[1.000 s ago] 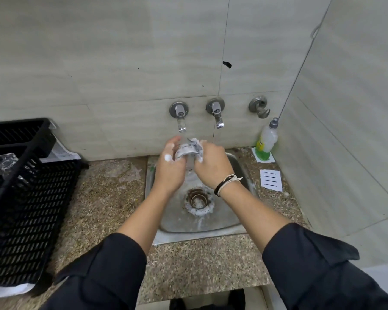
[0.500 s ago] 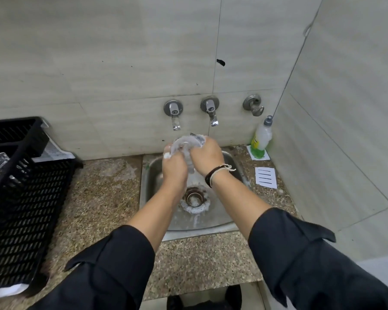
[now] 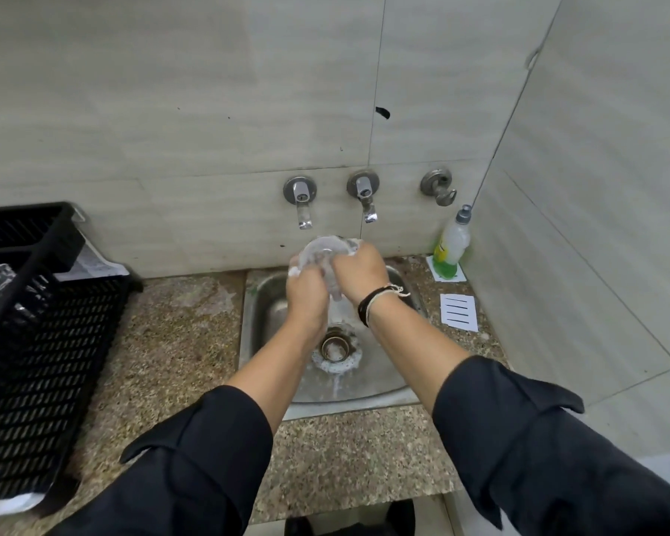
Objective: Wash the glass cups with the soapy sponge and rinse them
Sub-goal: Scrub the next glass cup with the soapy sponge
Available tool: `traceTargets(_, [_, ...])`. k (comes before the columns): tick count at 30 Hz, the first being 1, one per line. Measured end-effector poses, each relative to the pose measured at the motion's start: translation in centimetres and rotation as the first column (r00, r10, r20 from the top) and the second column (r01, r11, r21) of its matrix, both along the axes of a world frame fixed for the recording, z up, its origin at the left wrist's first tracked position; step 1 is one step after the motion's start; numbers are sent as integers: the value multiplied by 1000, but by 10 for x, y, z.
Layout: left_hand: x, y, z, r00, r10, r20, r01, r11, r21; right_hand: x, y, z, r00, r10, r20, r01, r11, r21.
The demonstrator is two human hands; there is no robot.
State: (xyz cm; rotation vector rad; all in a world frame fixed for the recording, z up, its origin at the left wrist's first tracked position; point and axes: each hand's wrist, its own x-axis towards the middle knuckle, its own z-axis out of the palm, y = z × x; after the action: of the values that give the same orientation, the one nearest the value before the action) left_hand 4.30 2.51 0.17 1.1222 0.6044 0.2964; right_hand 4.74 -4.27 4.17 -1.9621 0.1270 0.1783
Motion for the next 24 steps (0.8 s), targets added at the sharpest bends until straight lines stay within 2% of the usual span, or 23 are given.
traceTargets(3, [7, 11, -5, 997, 74, 0, -74, 996, -45, -9, 1, 0, 999, 41, 14, -41, 999, 8])
traceTargets(7, [2, 3, -7, 999, -33, 5, 33, 999, 5, 2, 0, -2, 1000, 5, 21, -5, 1000, 20])
traceTargets(11, [2, 13, -21, 1000, 14, 6, -13, 989, -144, -6, -1, -13, 998, 56, 43, -56, 998, 8])
traceTargets(14, [-4, 1, -19, 997, -83, -8, 81, 988, -133, 4, -4, -7, 998, 29, 47, -33, 996, 88])
traceTargets(18, [3, 13, -28, 998, -45, -54, 38, 992, -123, -6, -4, -12, 996, 62, 64, -66, 996, 58])
traceTargets(21, [3, 7, -28, 990, -132, -42, 126, 986, -109, 10, -6, -4, 996, 21, 91, -25, 999, 48])
traceTargets(24, [4, 10, -25, 996, -81, -33, 78, 993, -84, 10, 0, -6, 984, 65, 165, -71, 997, 29])
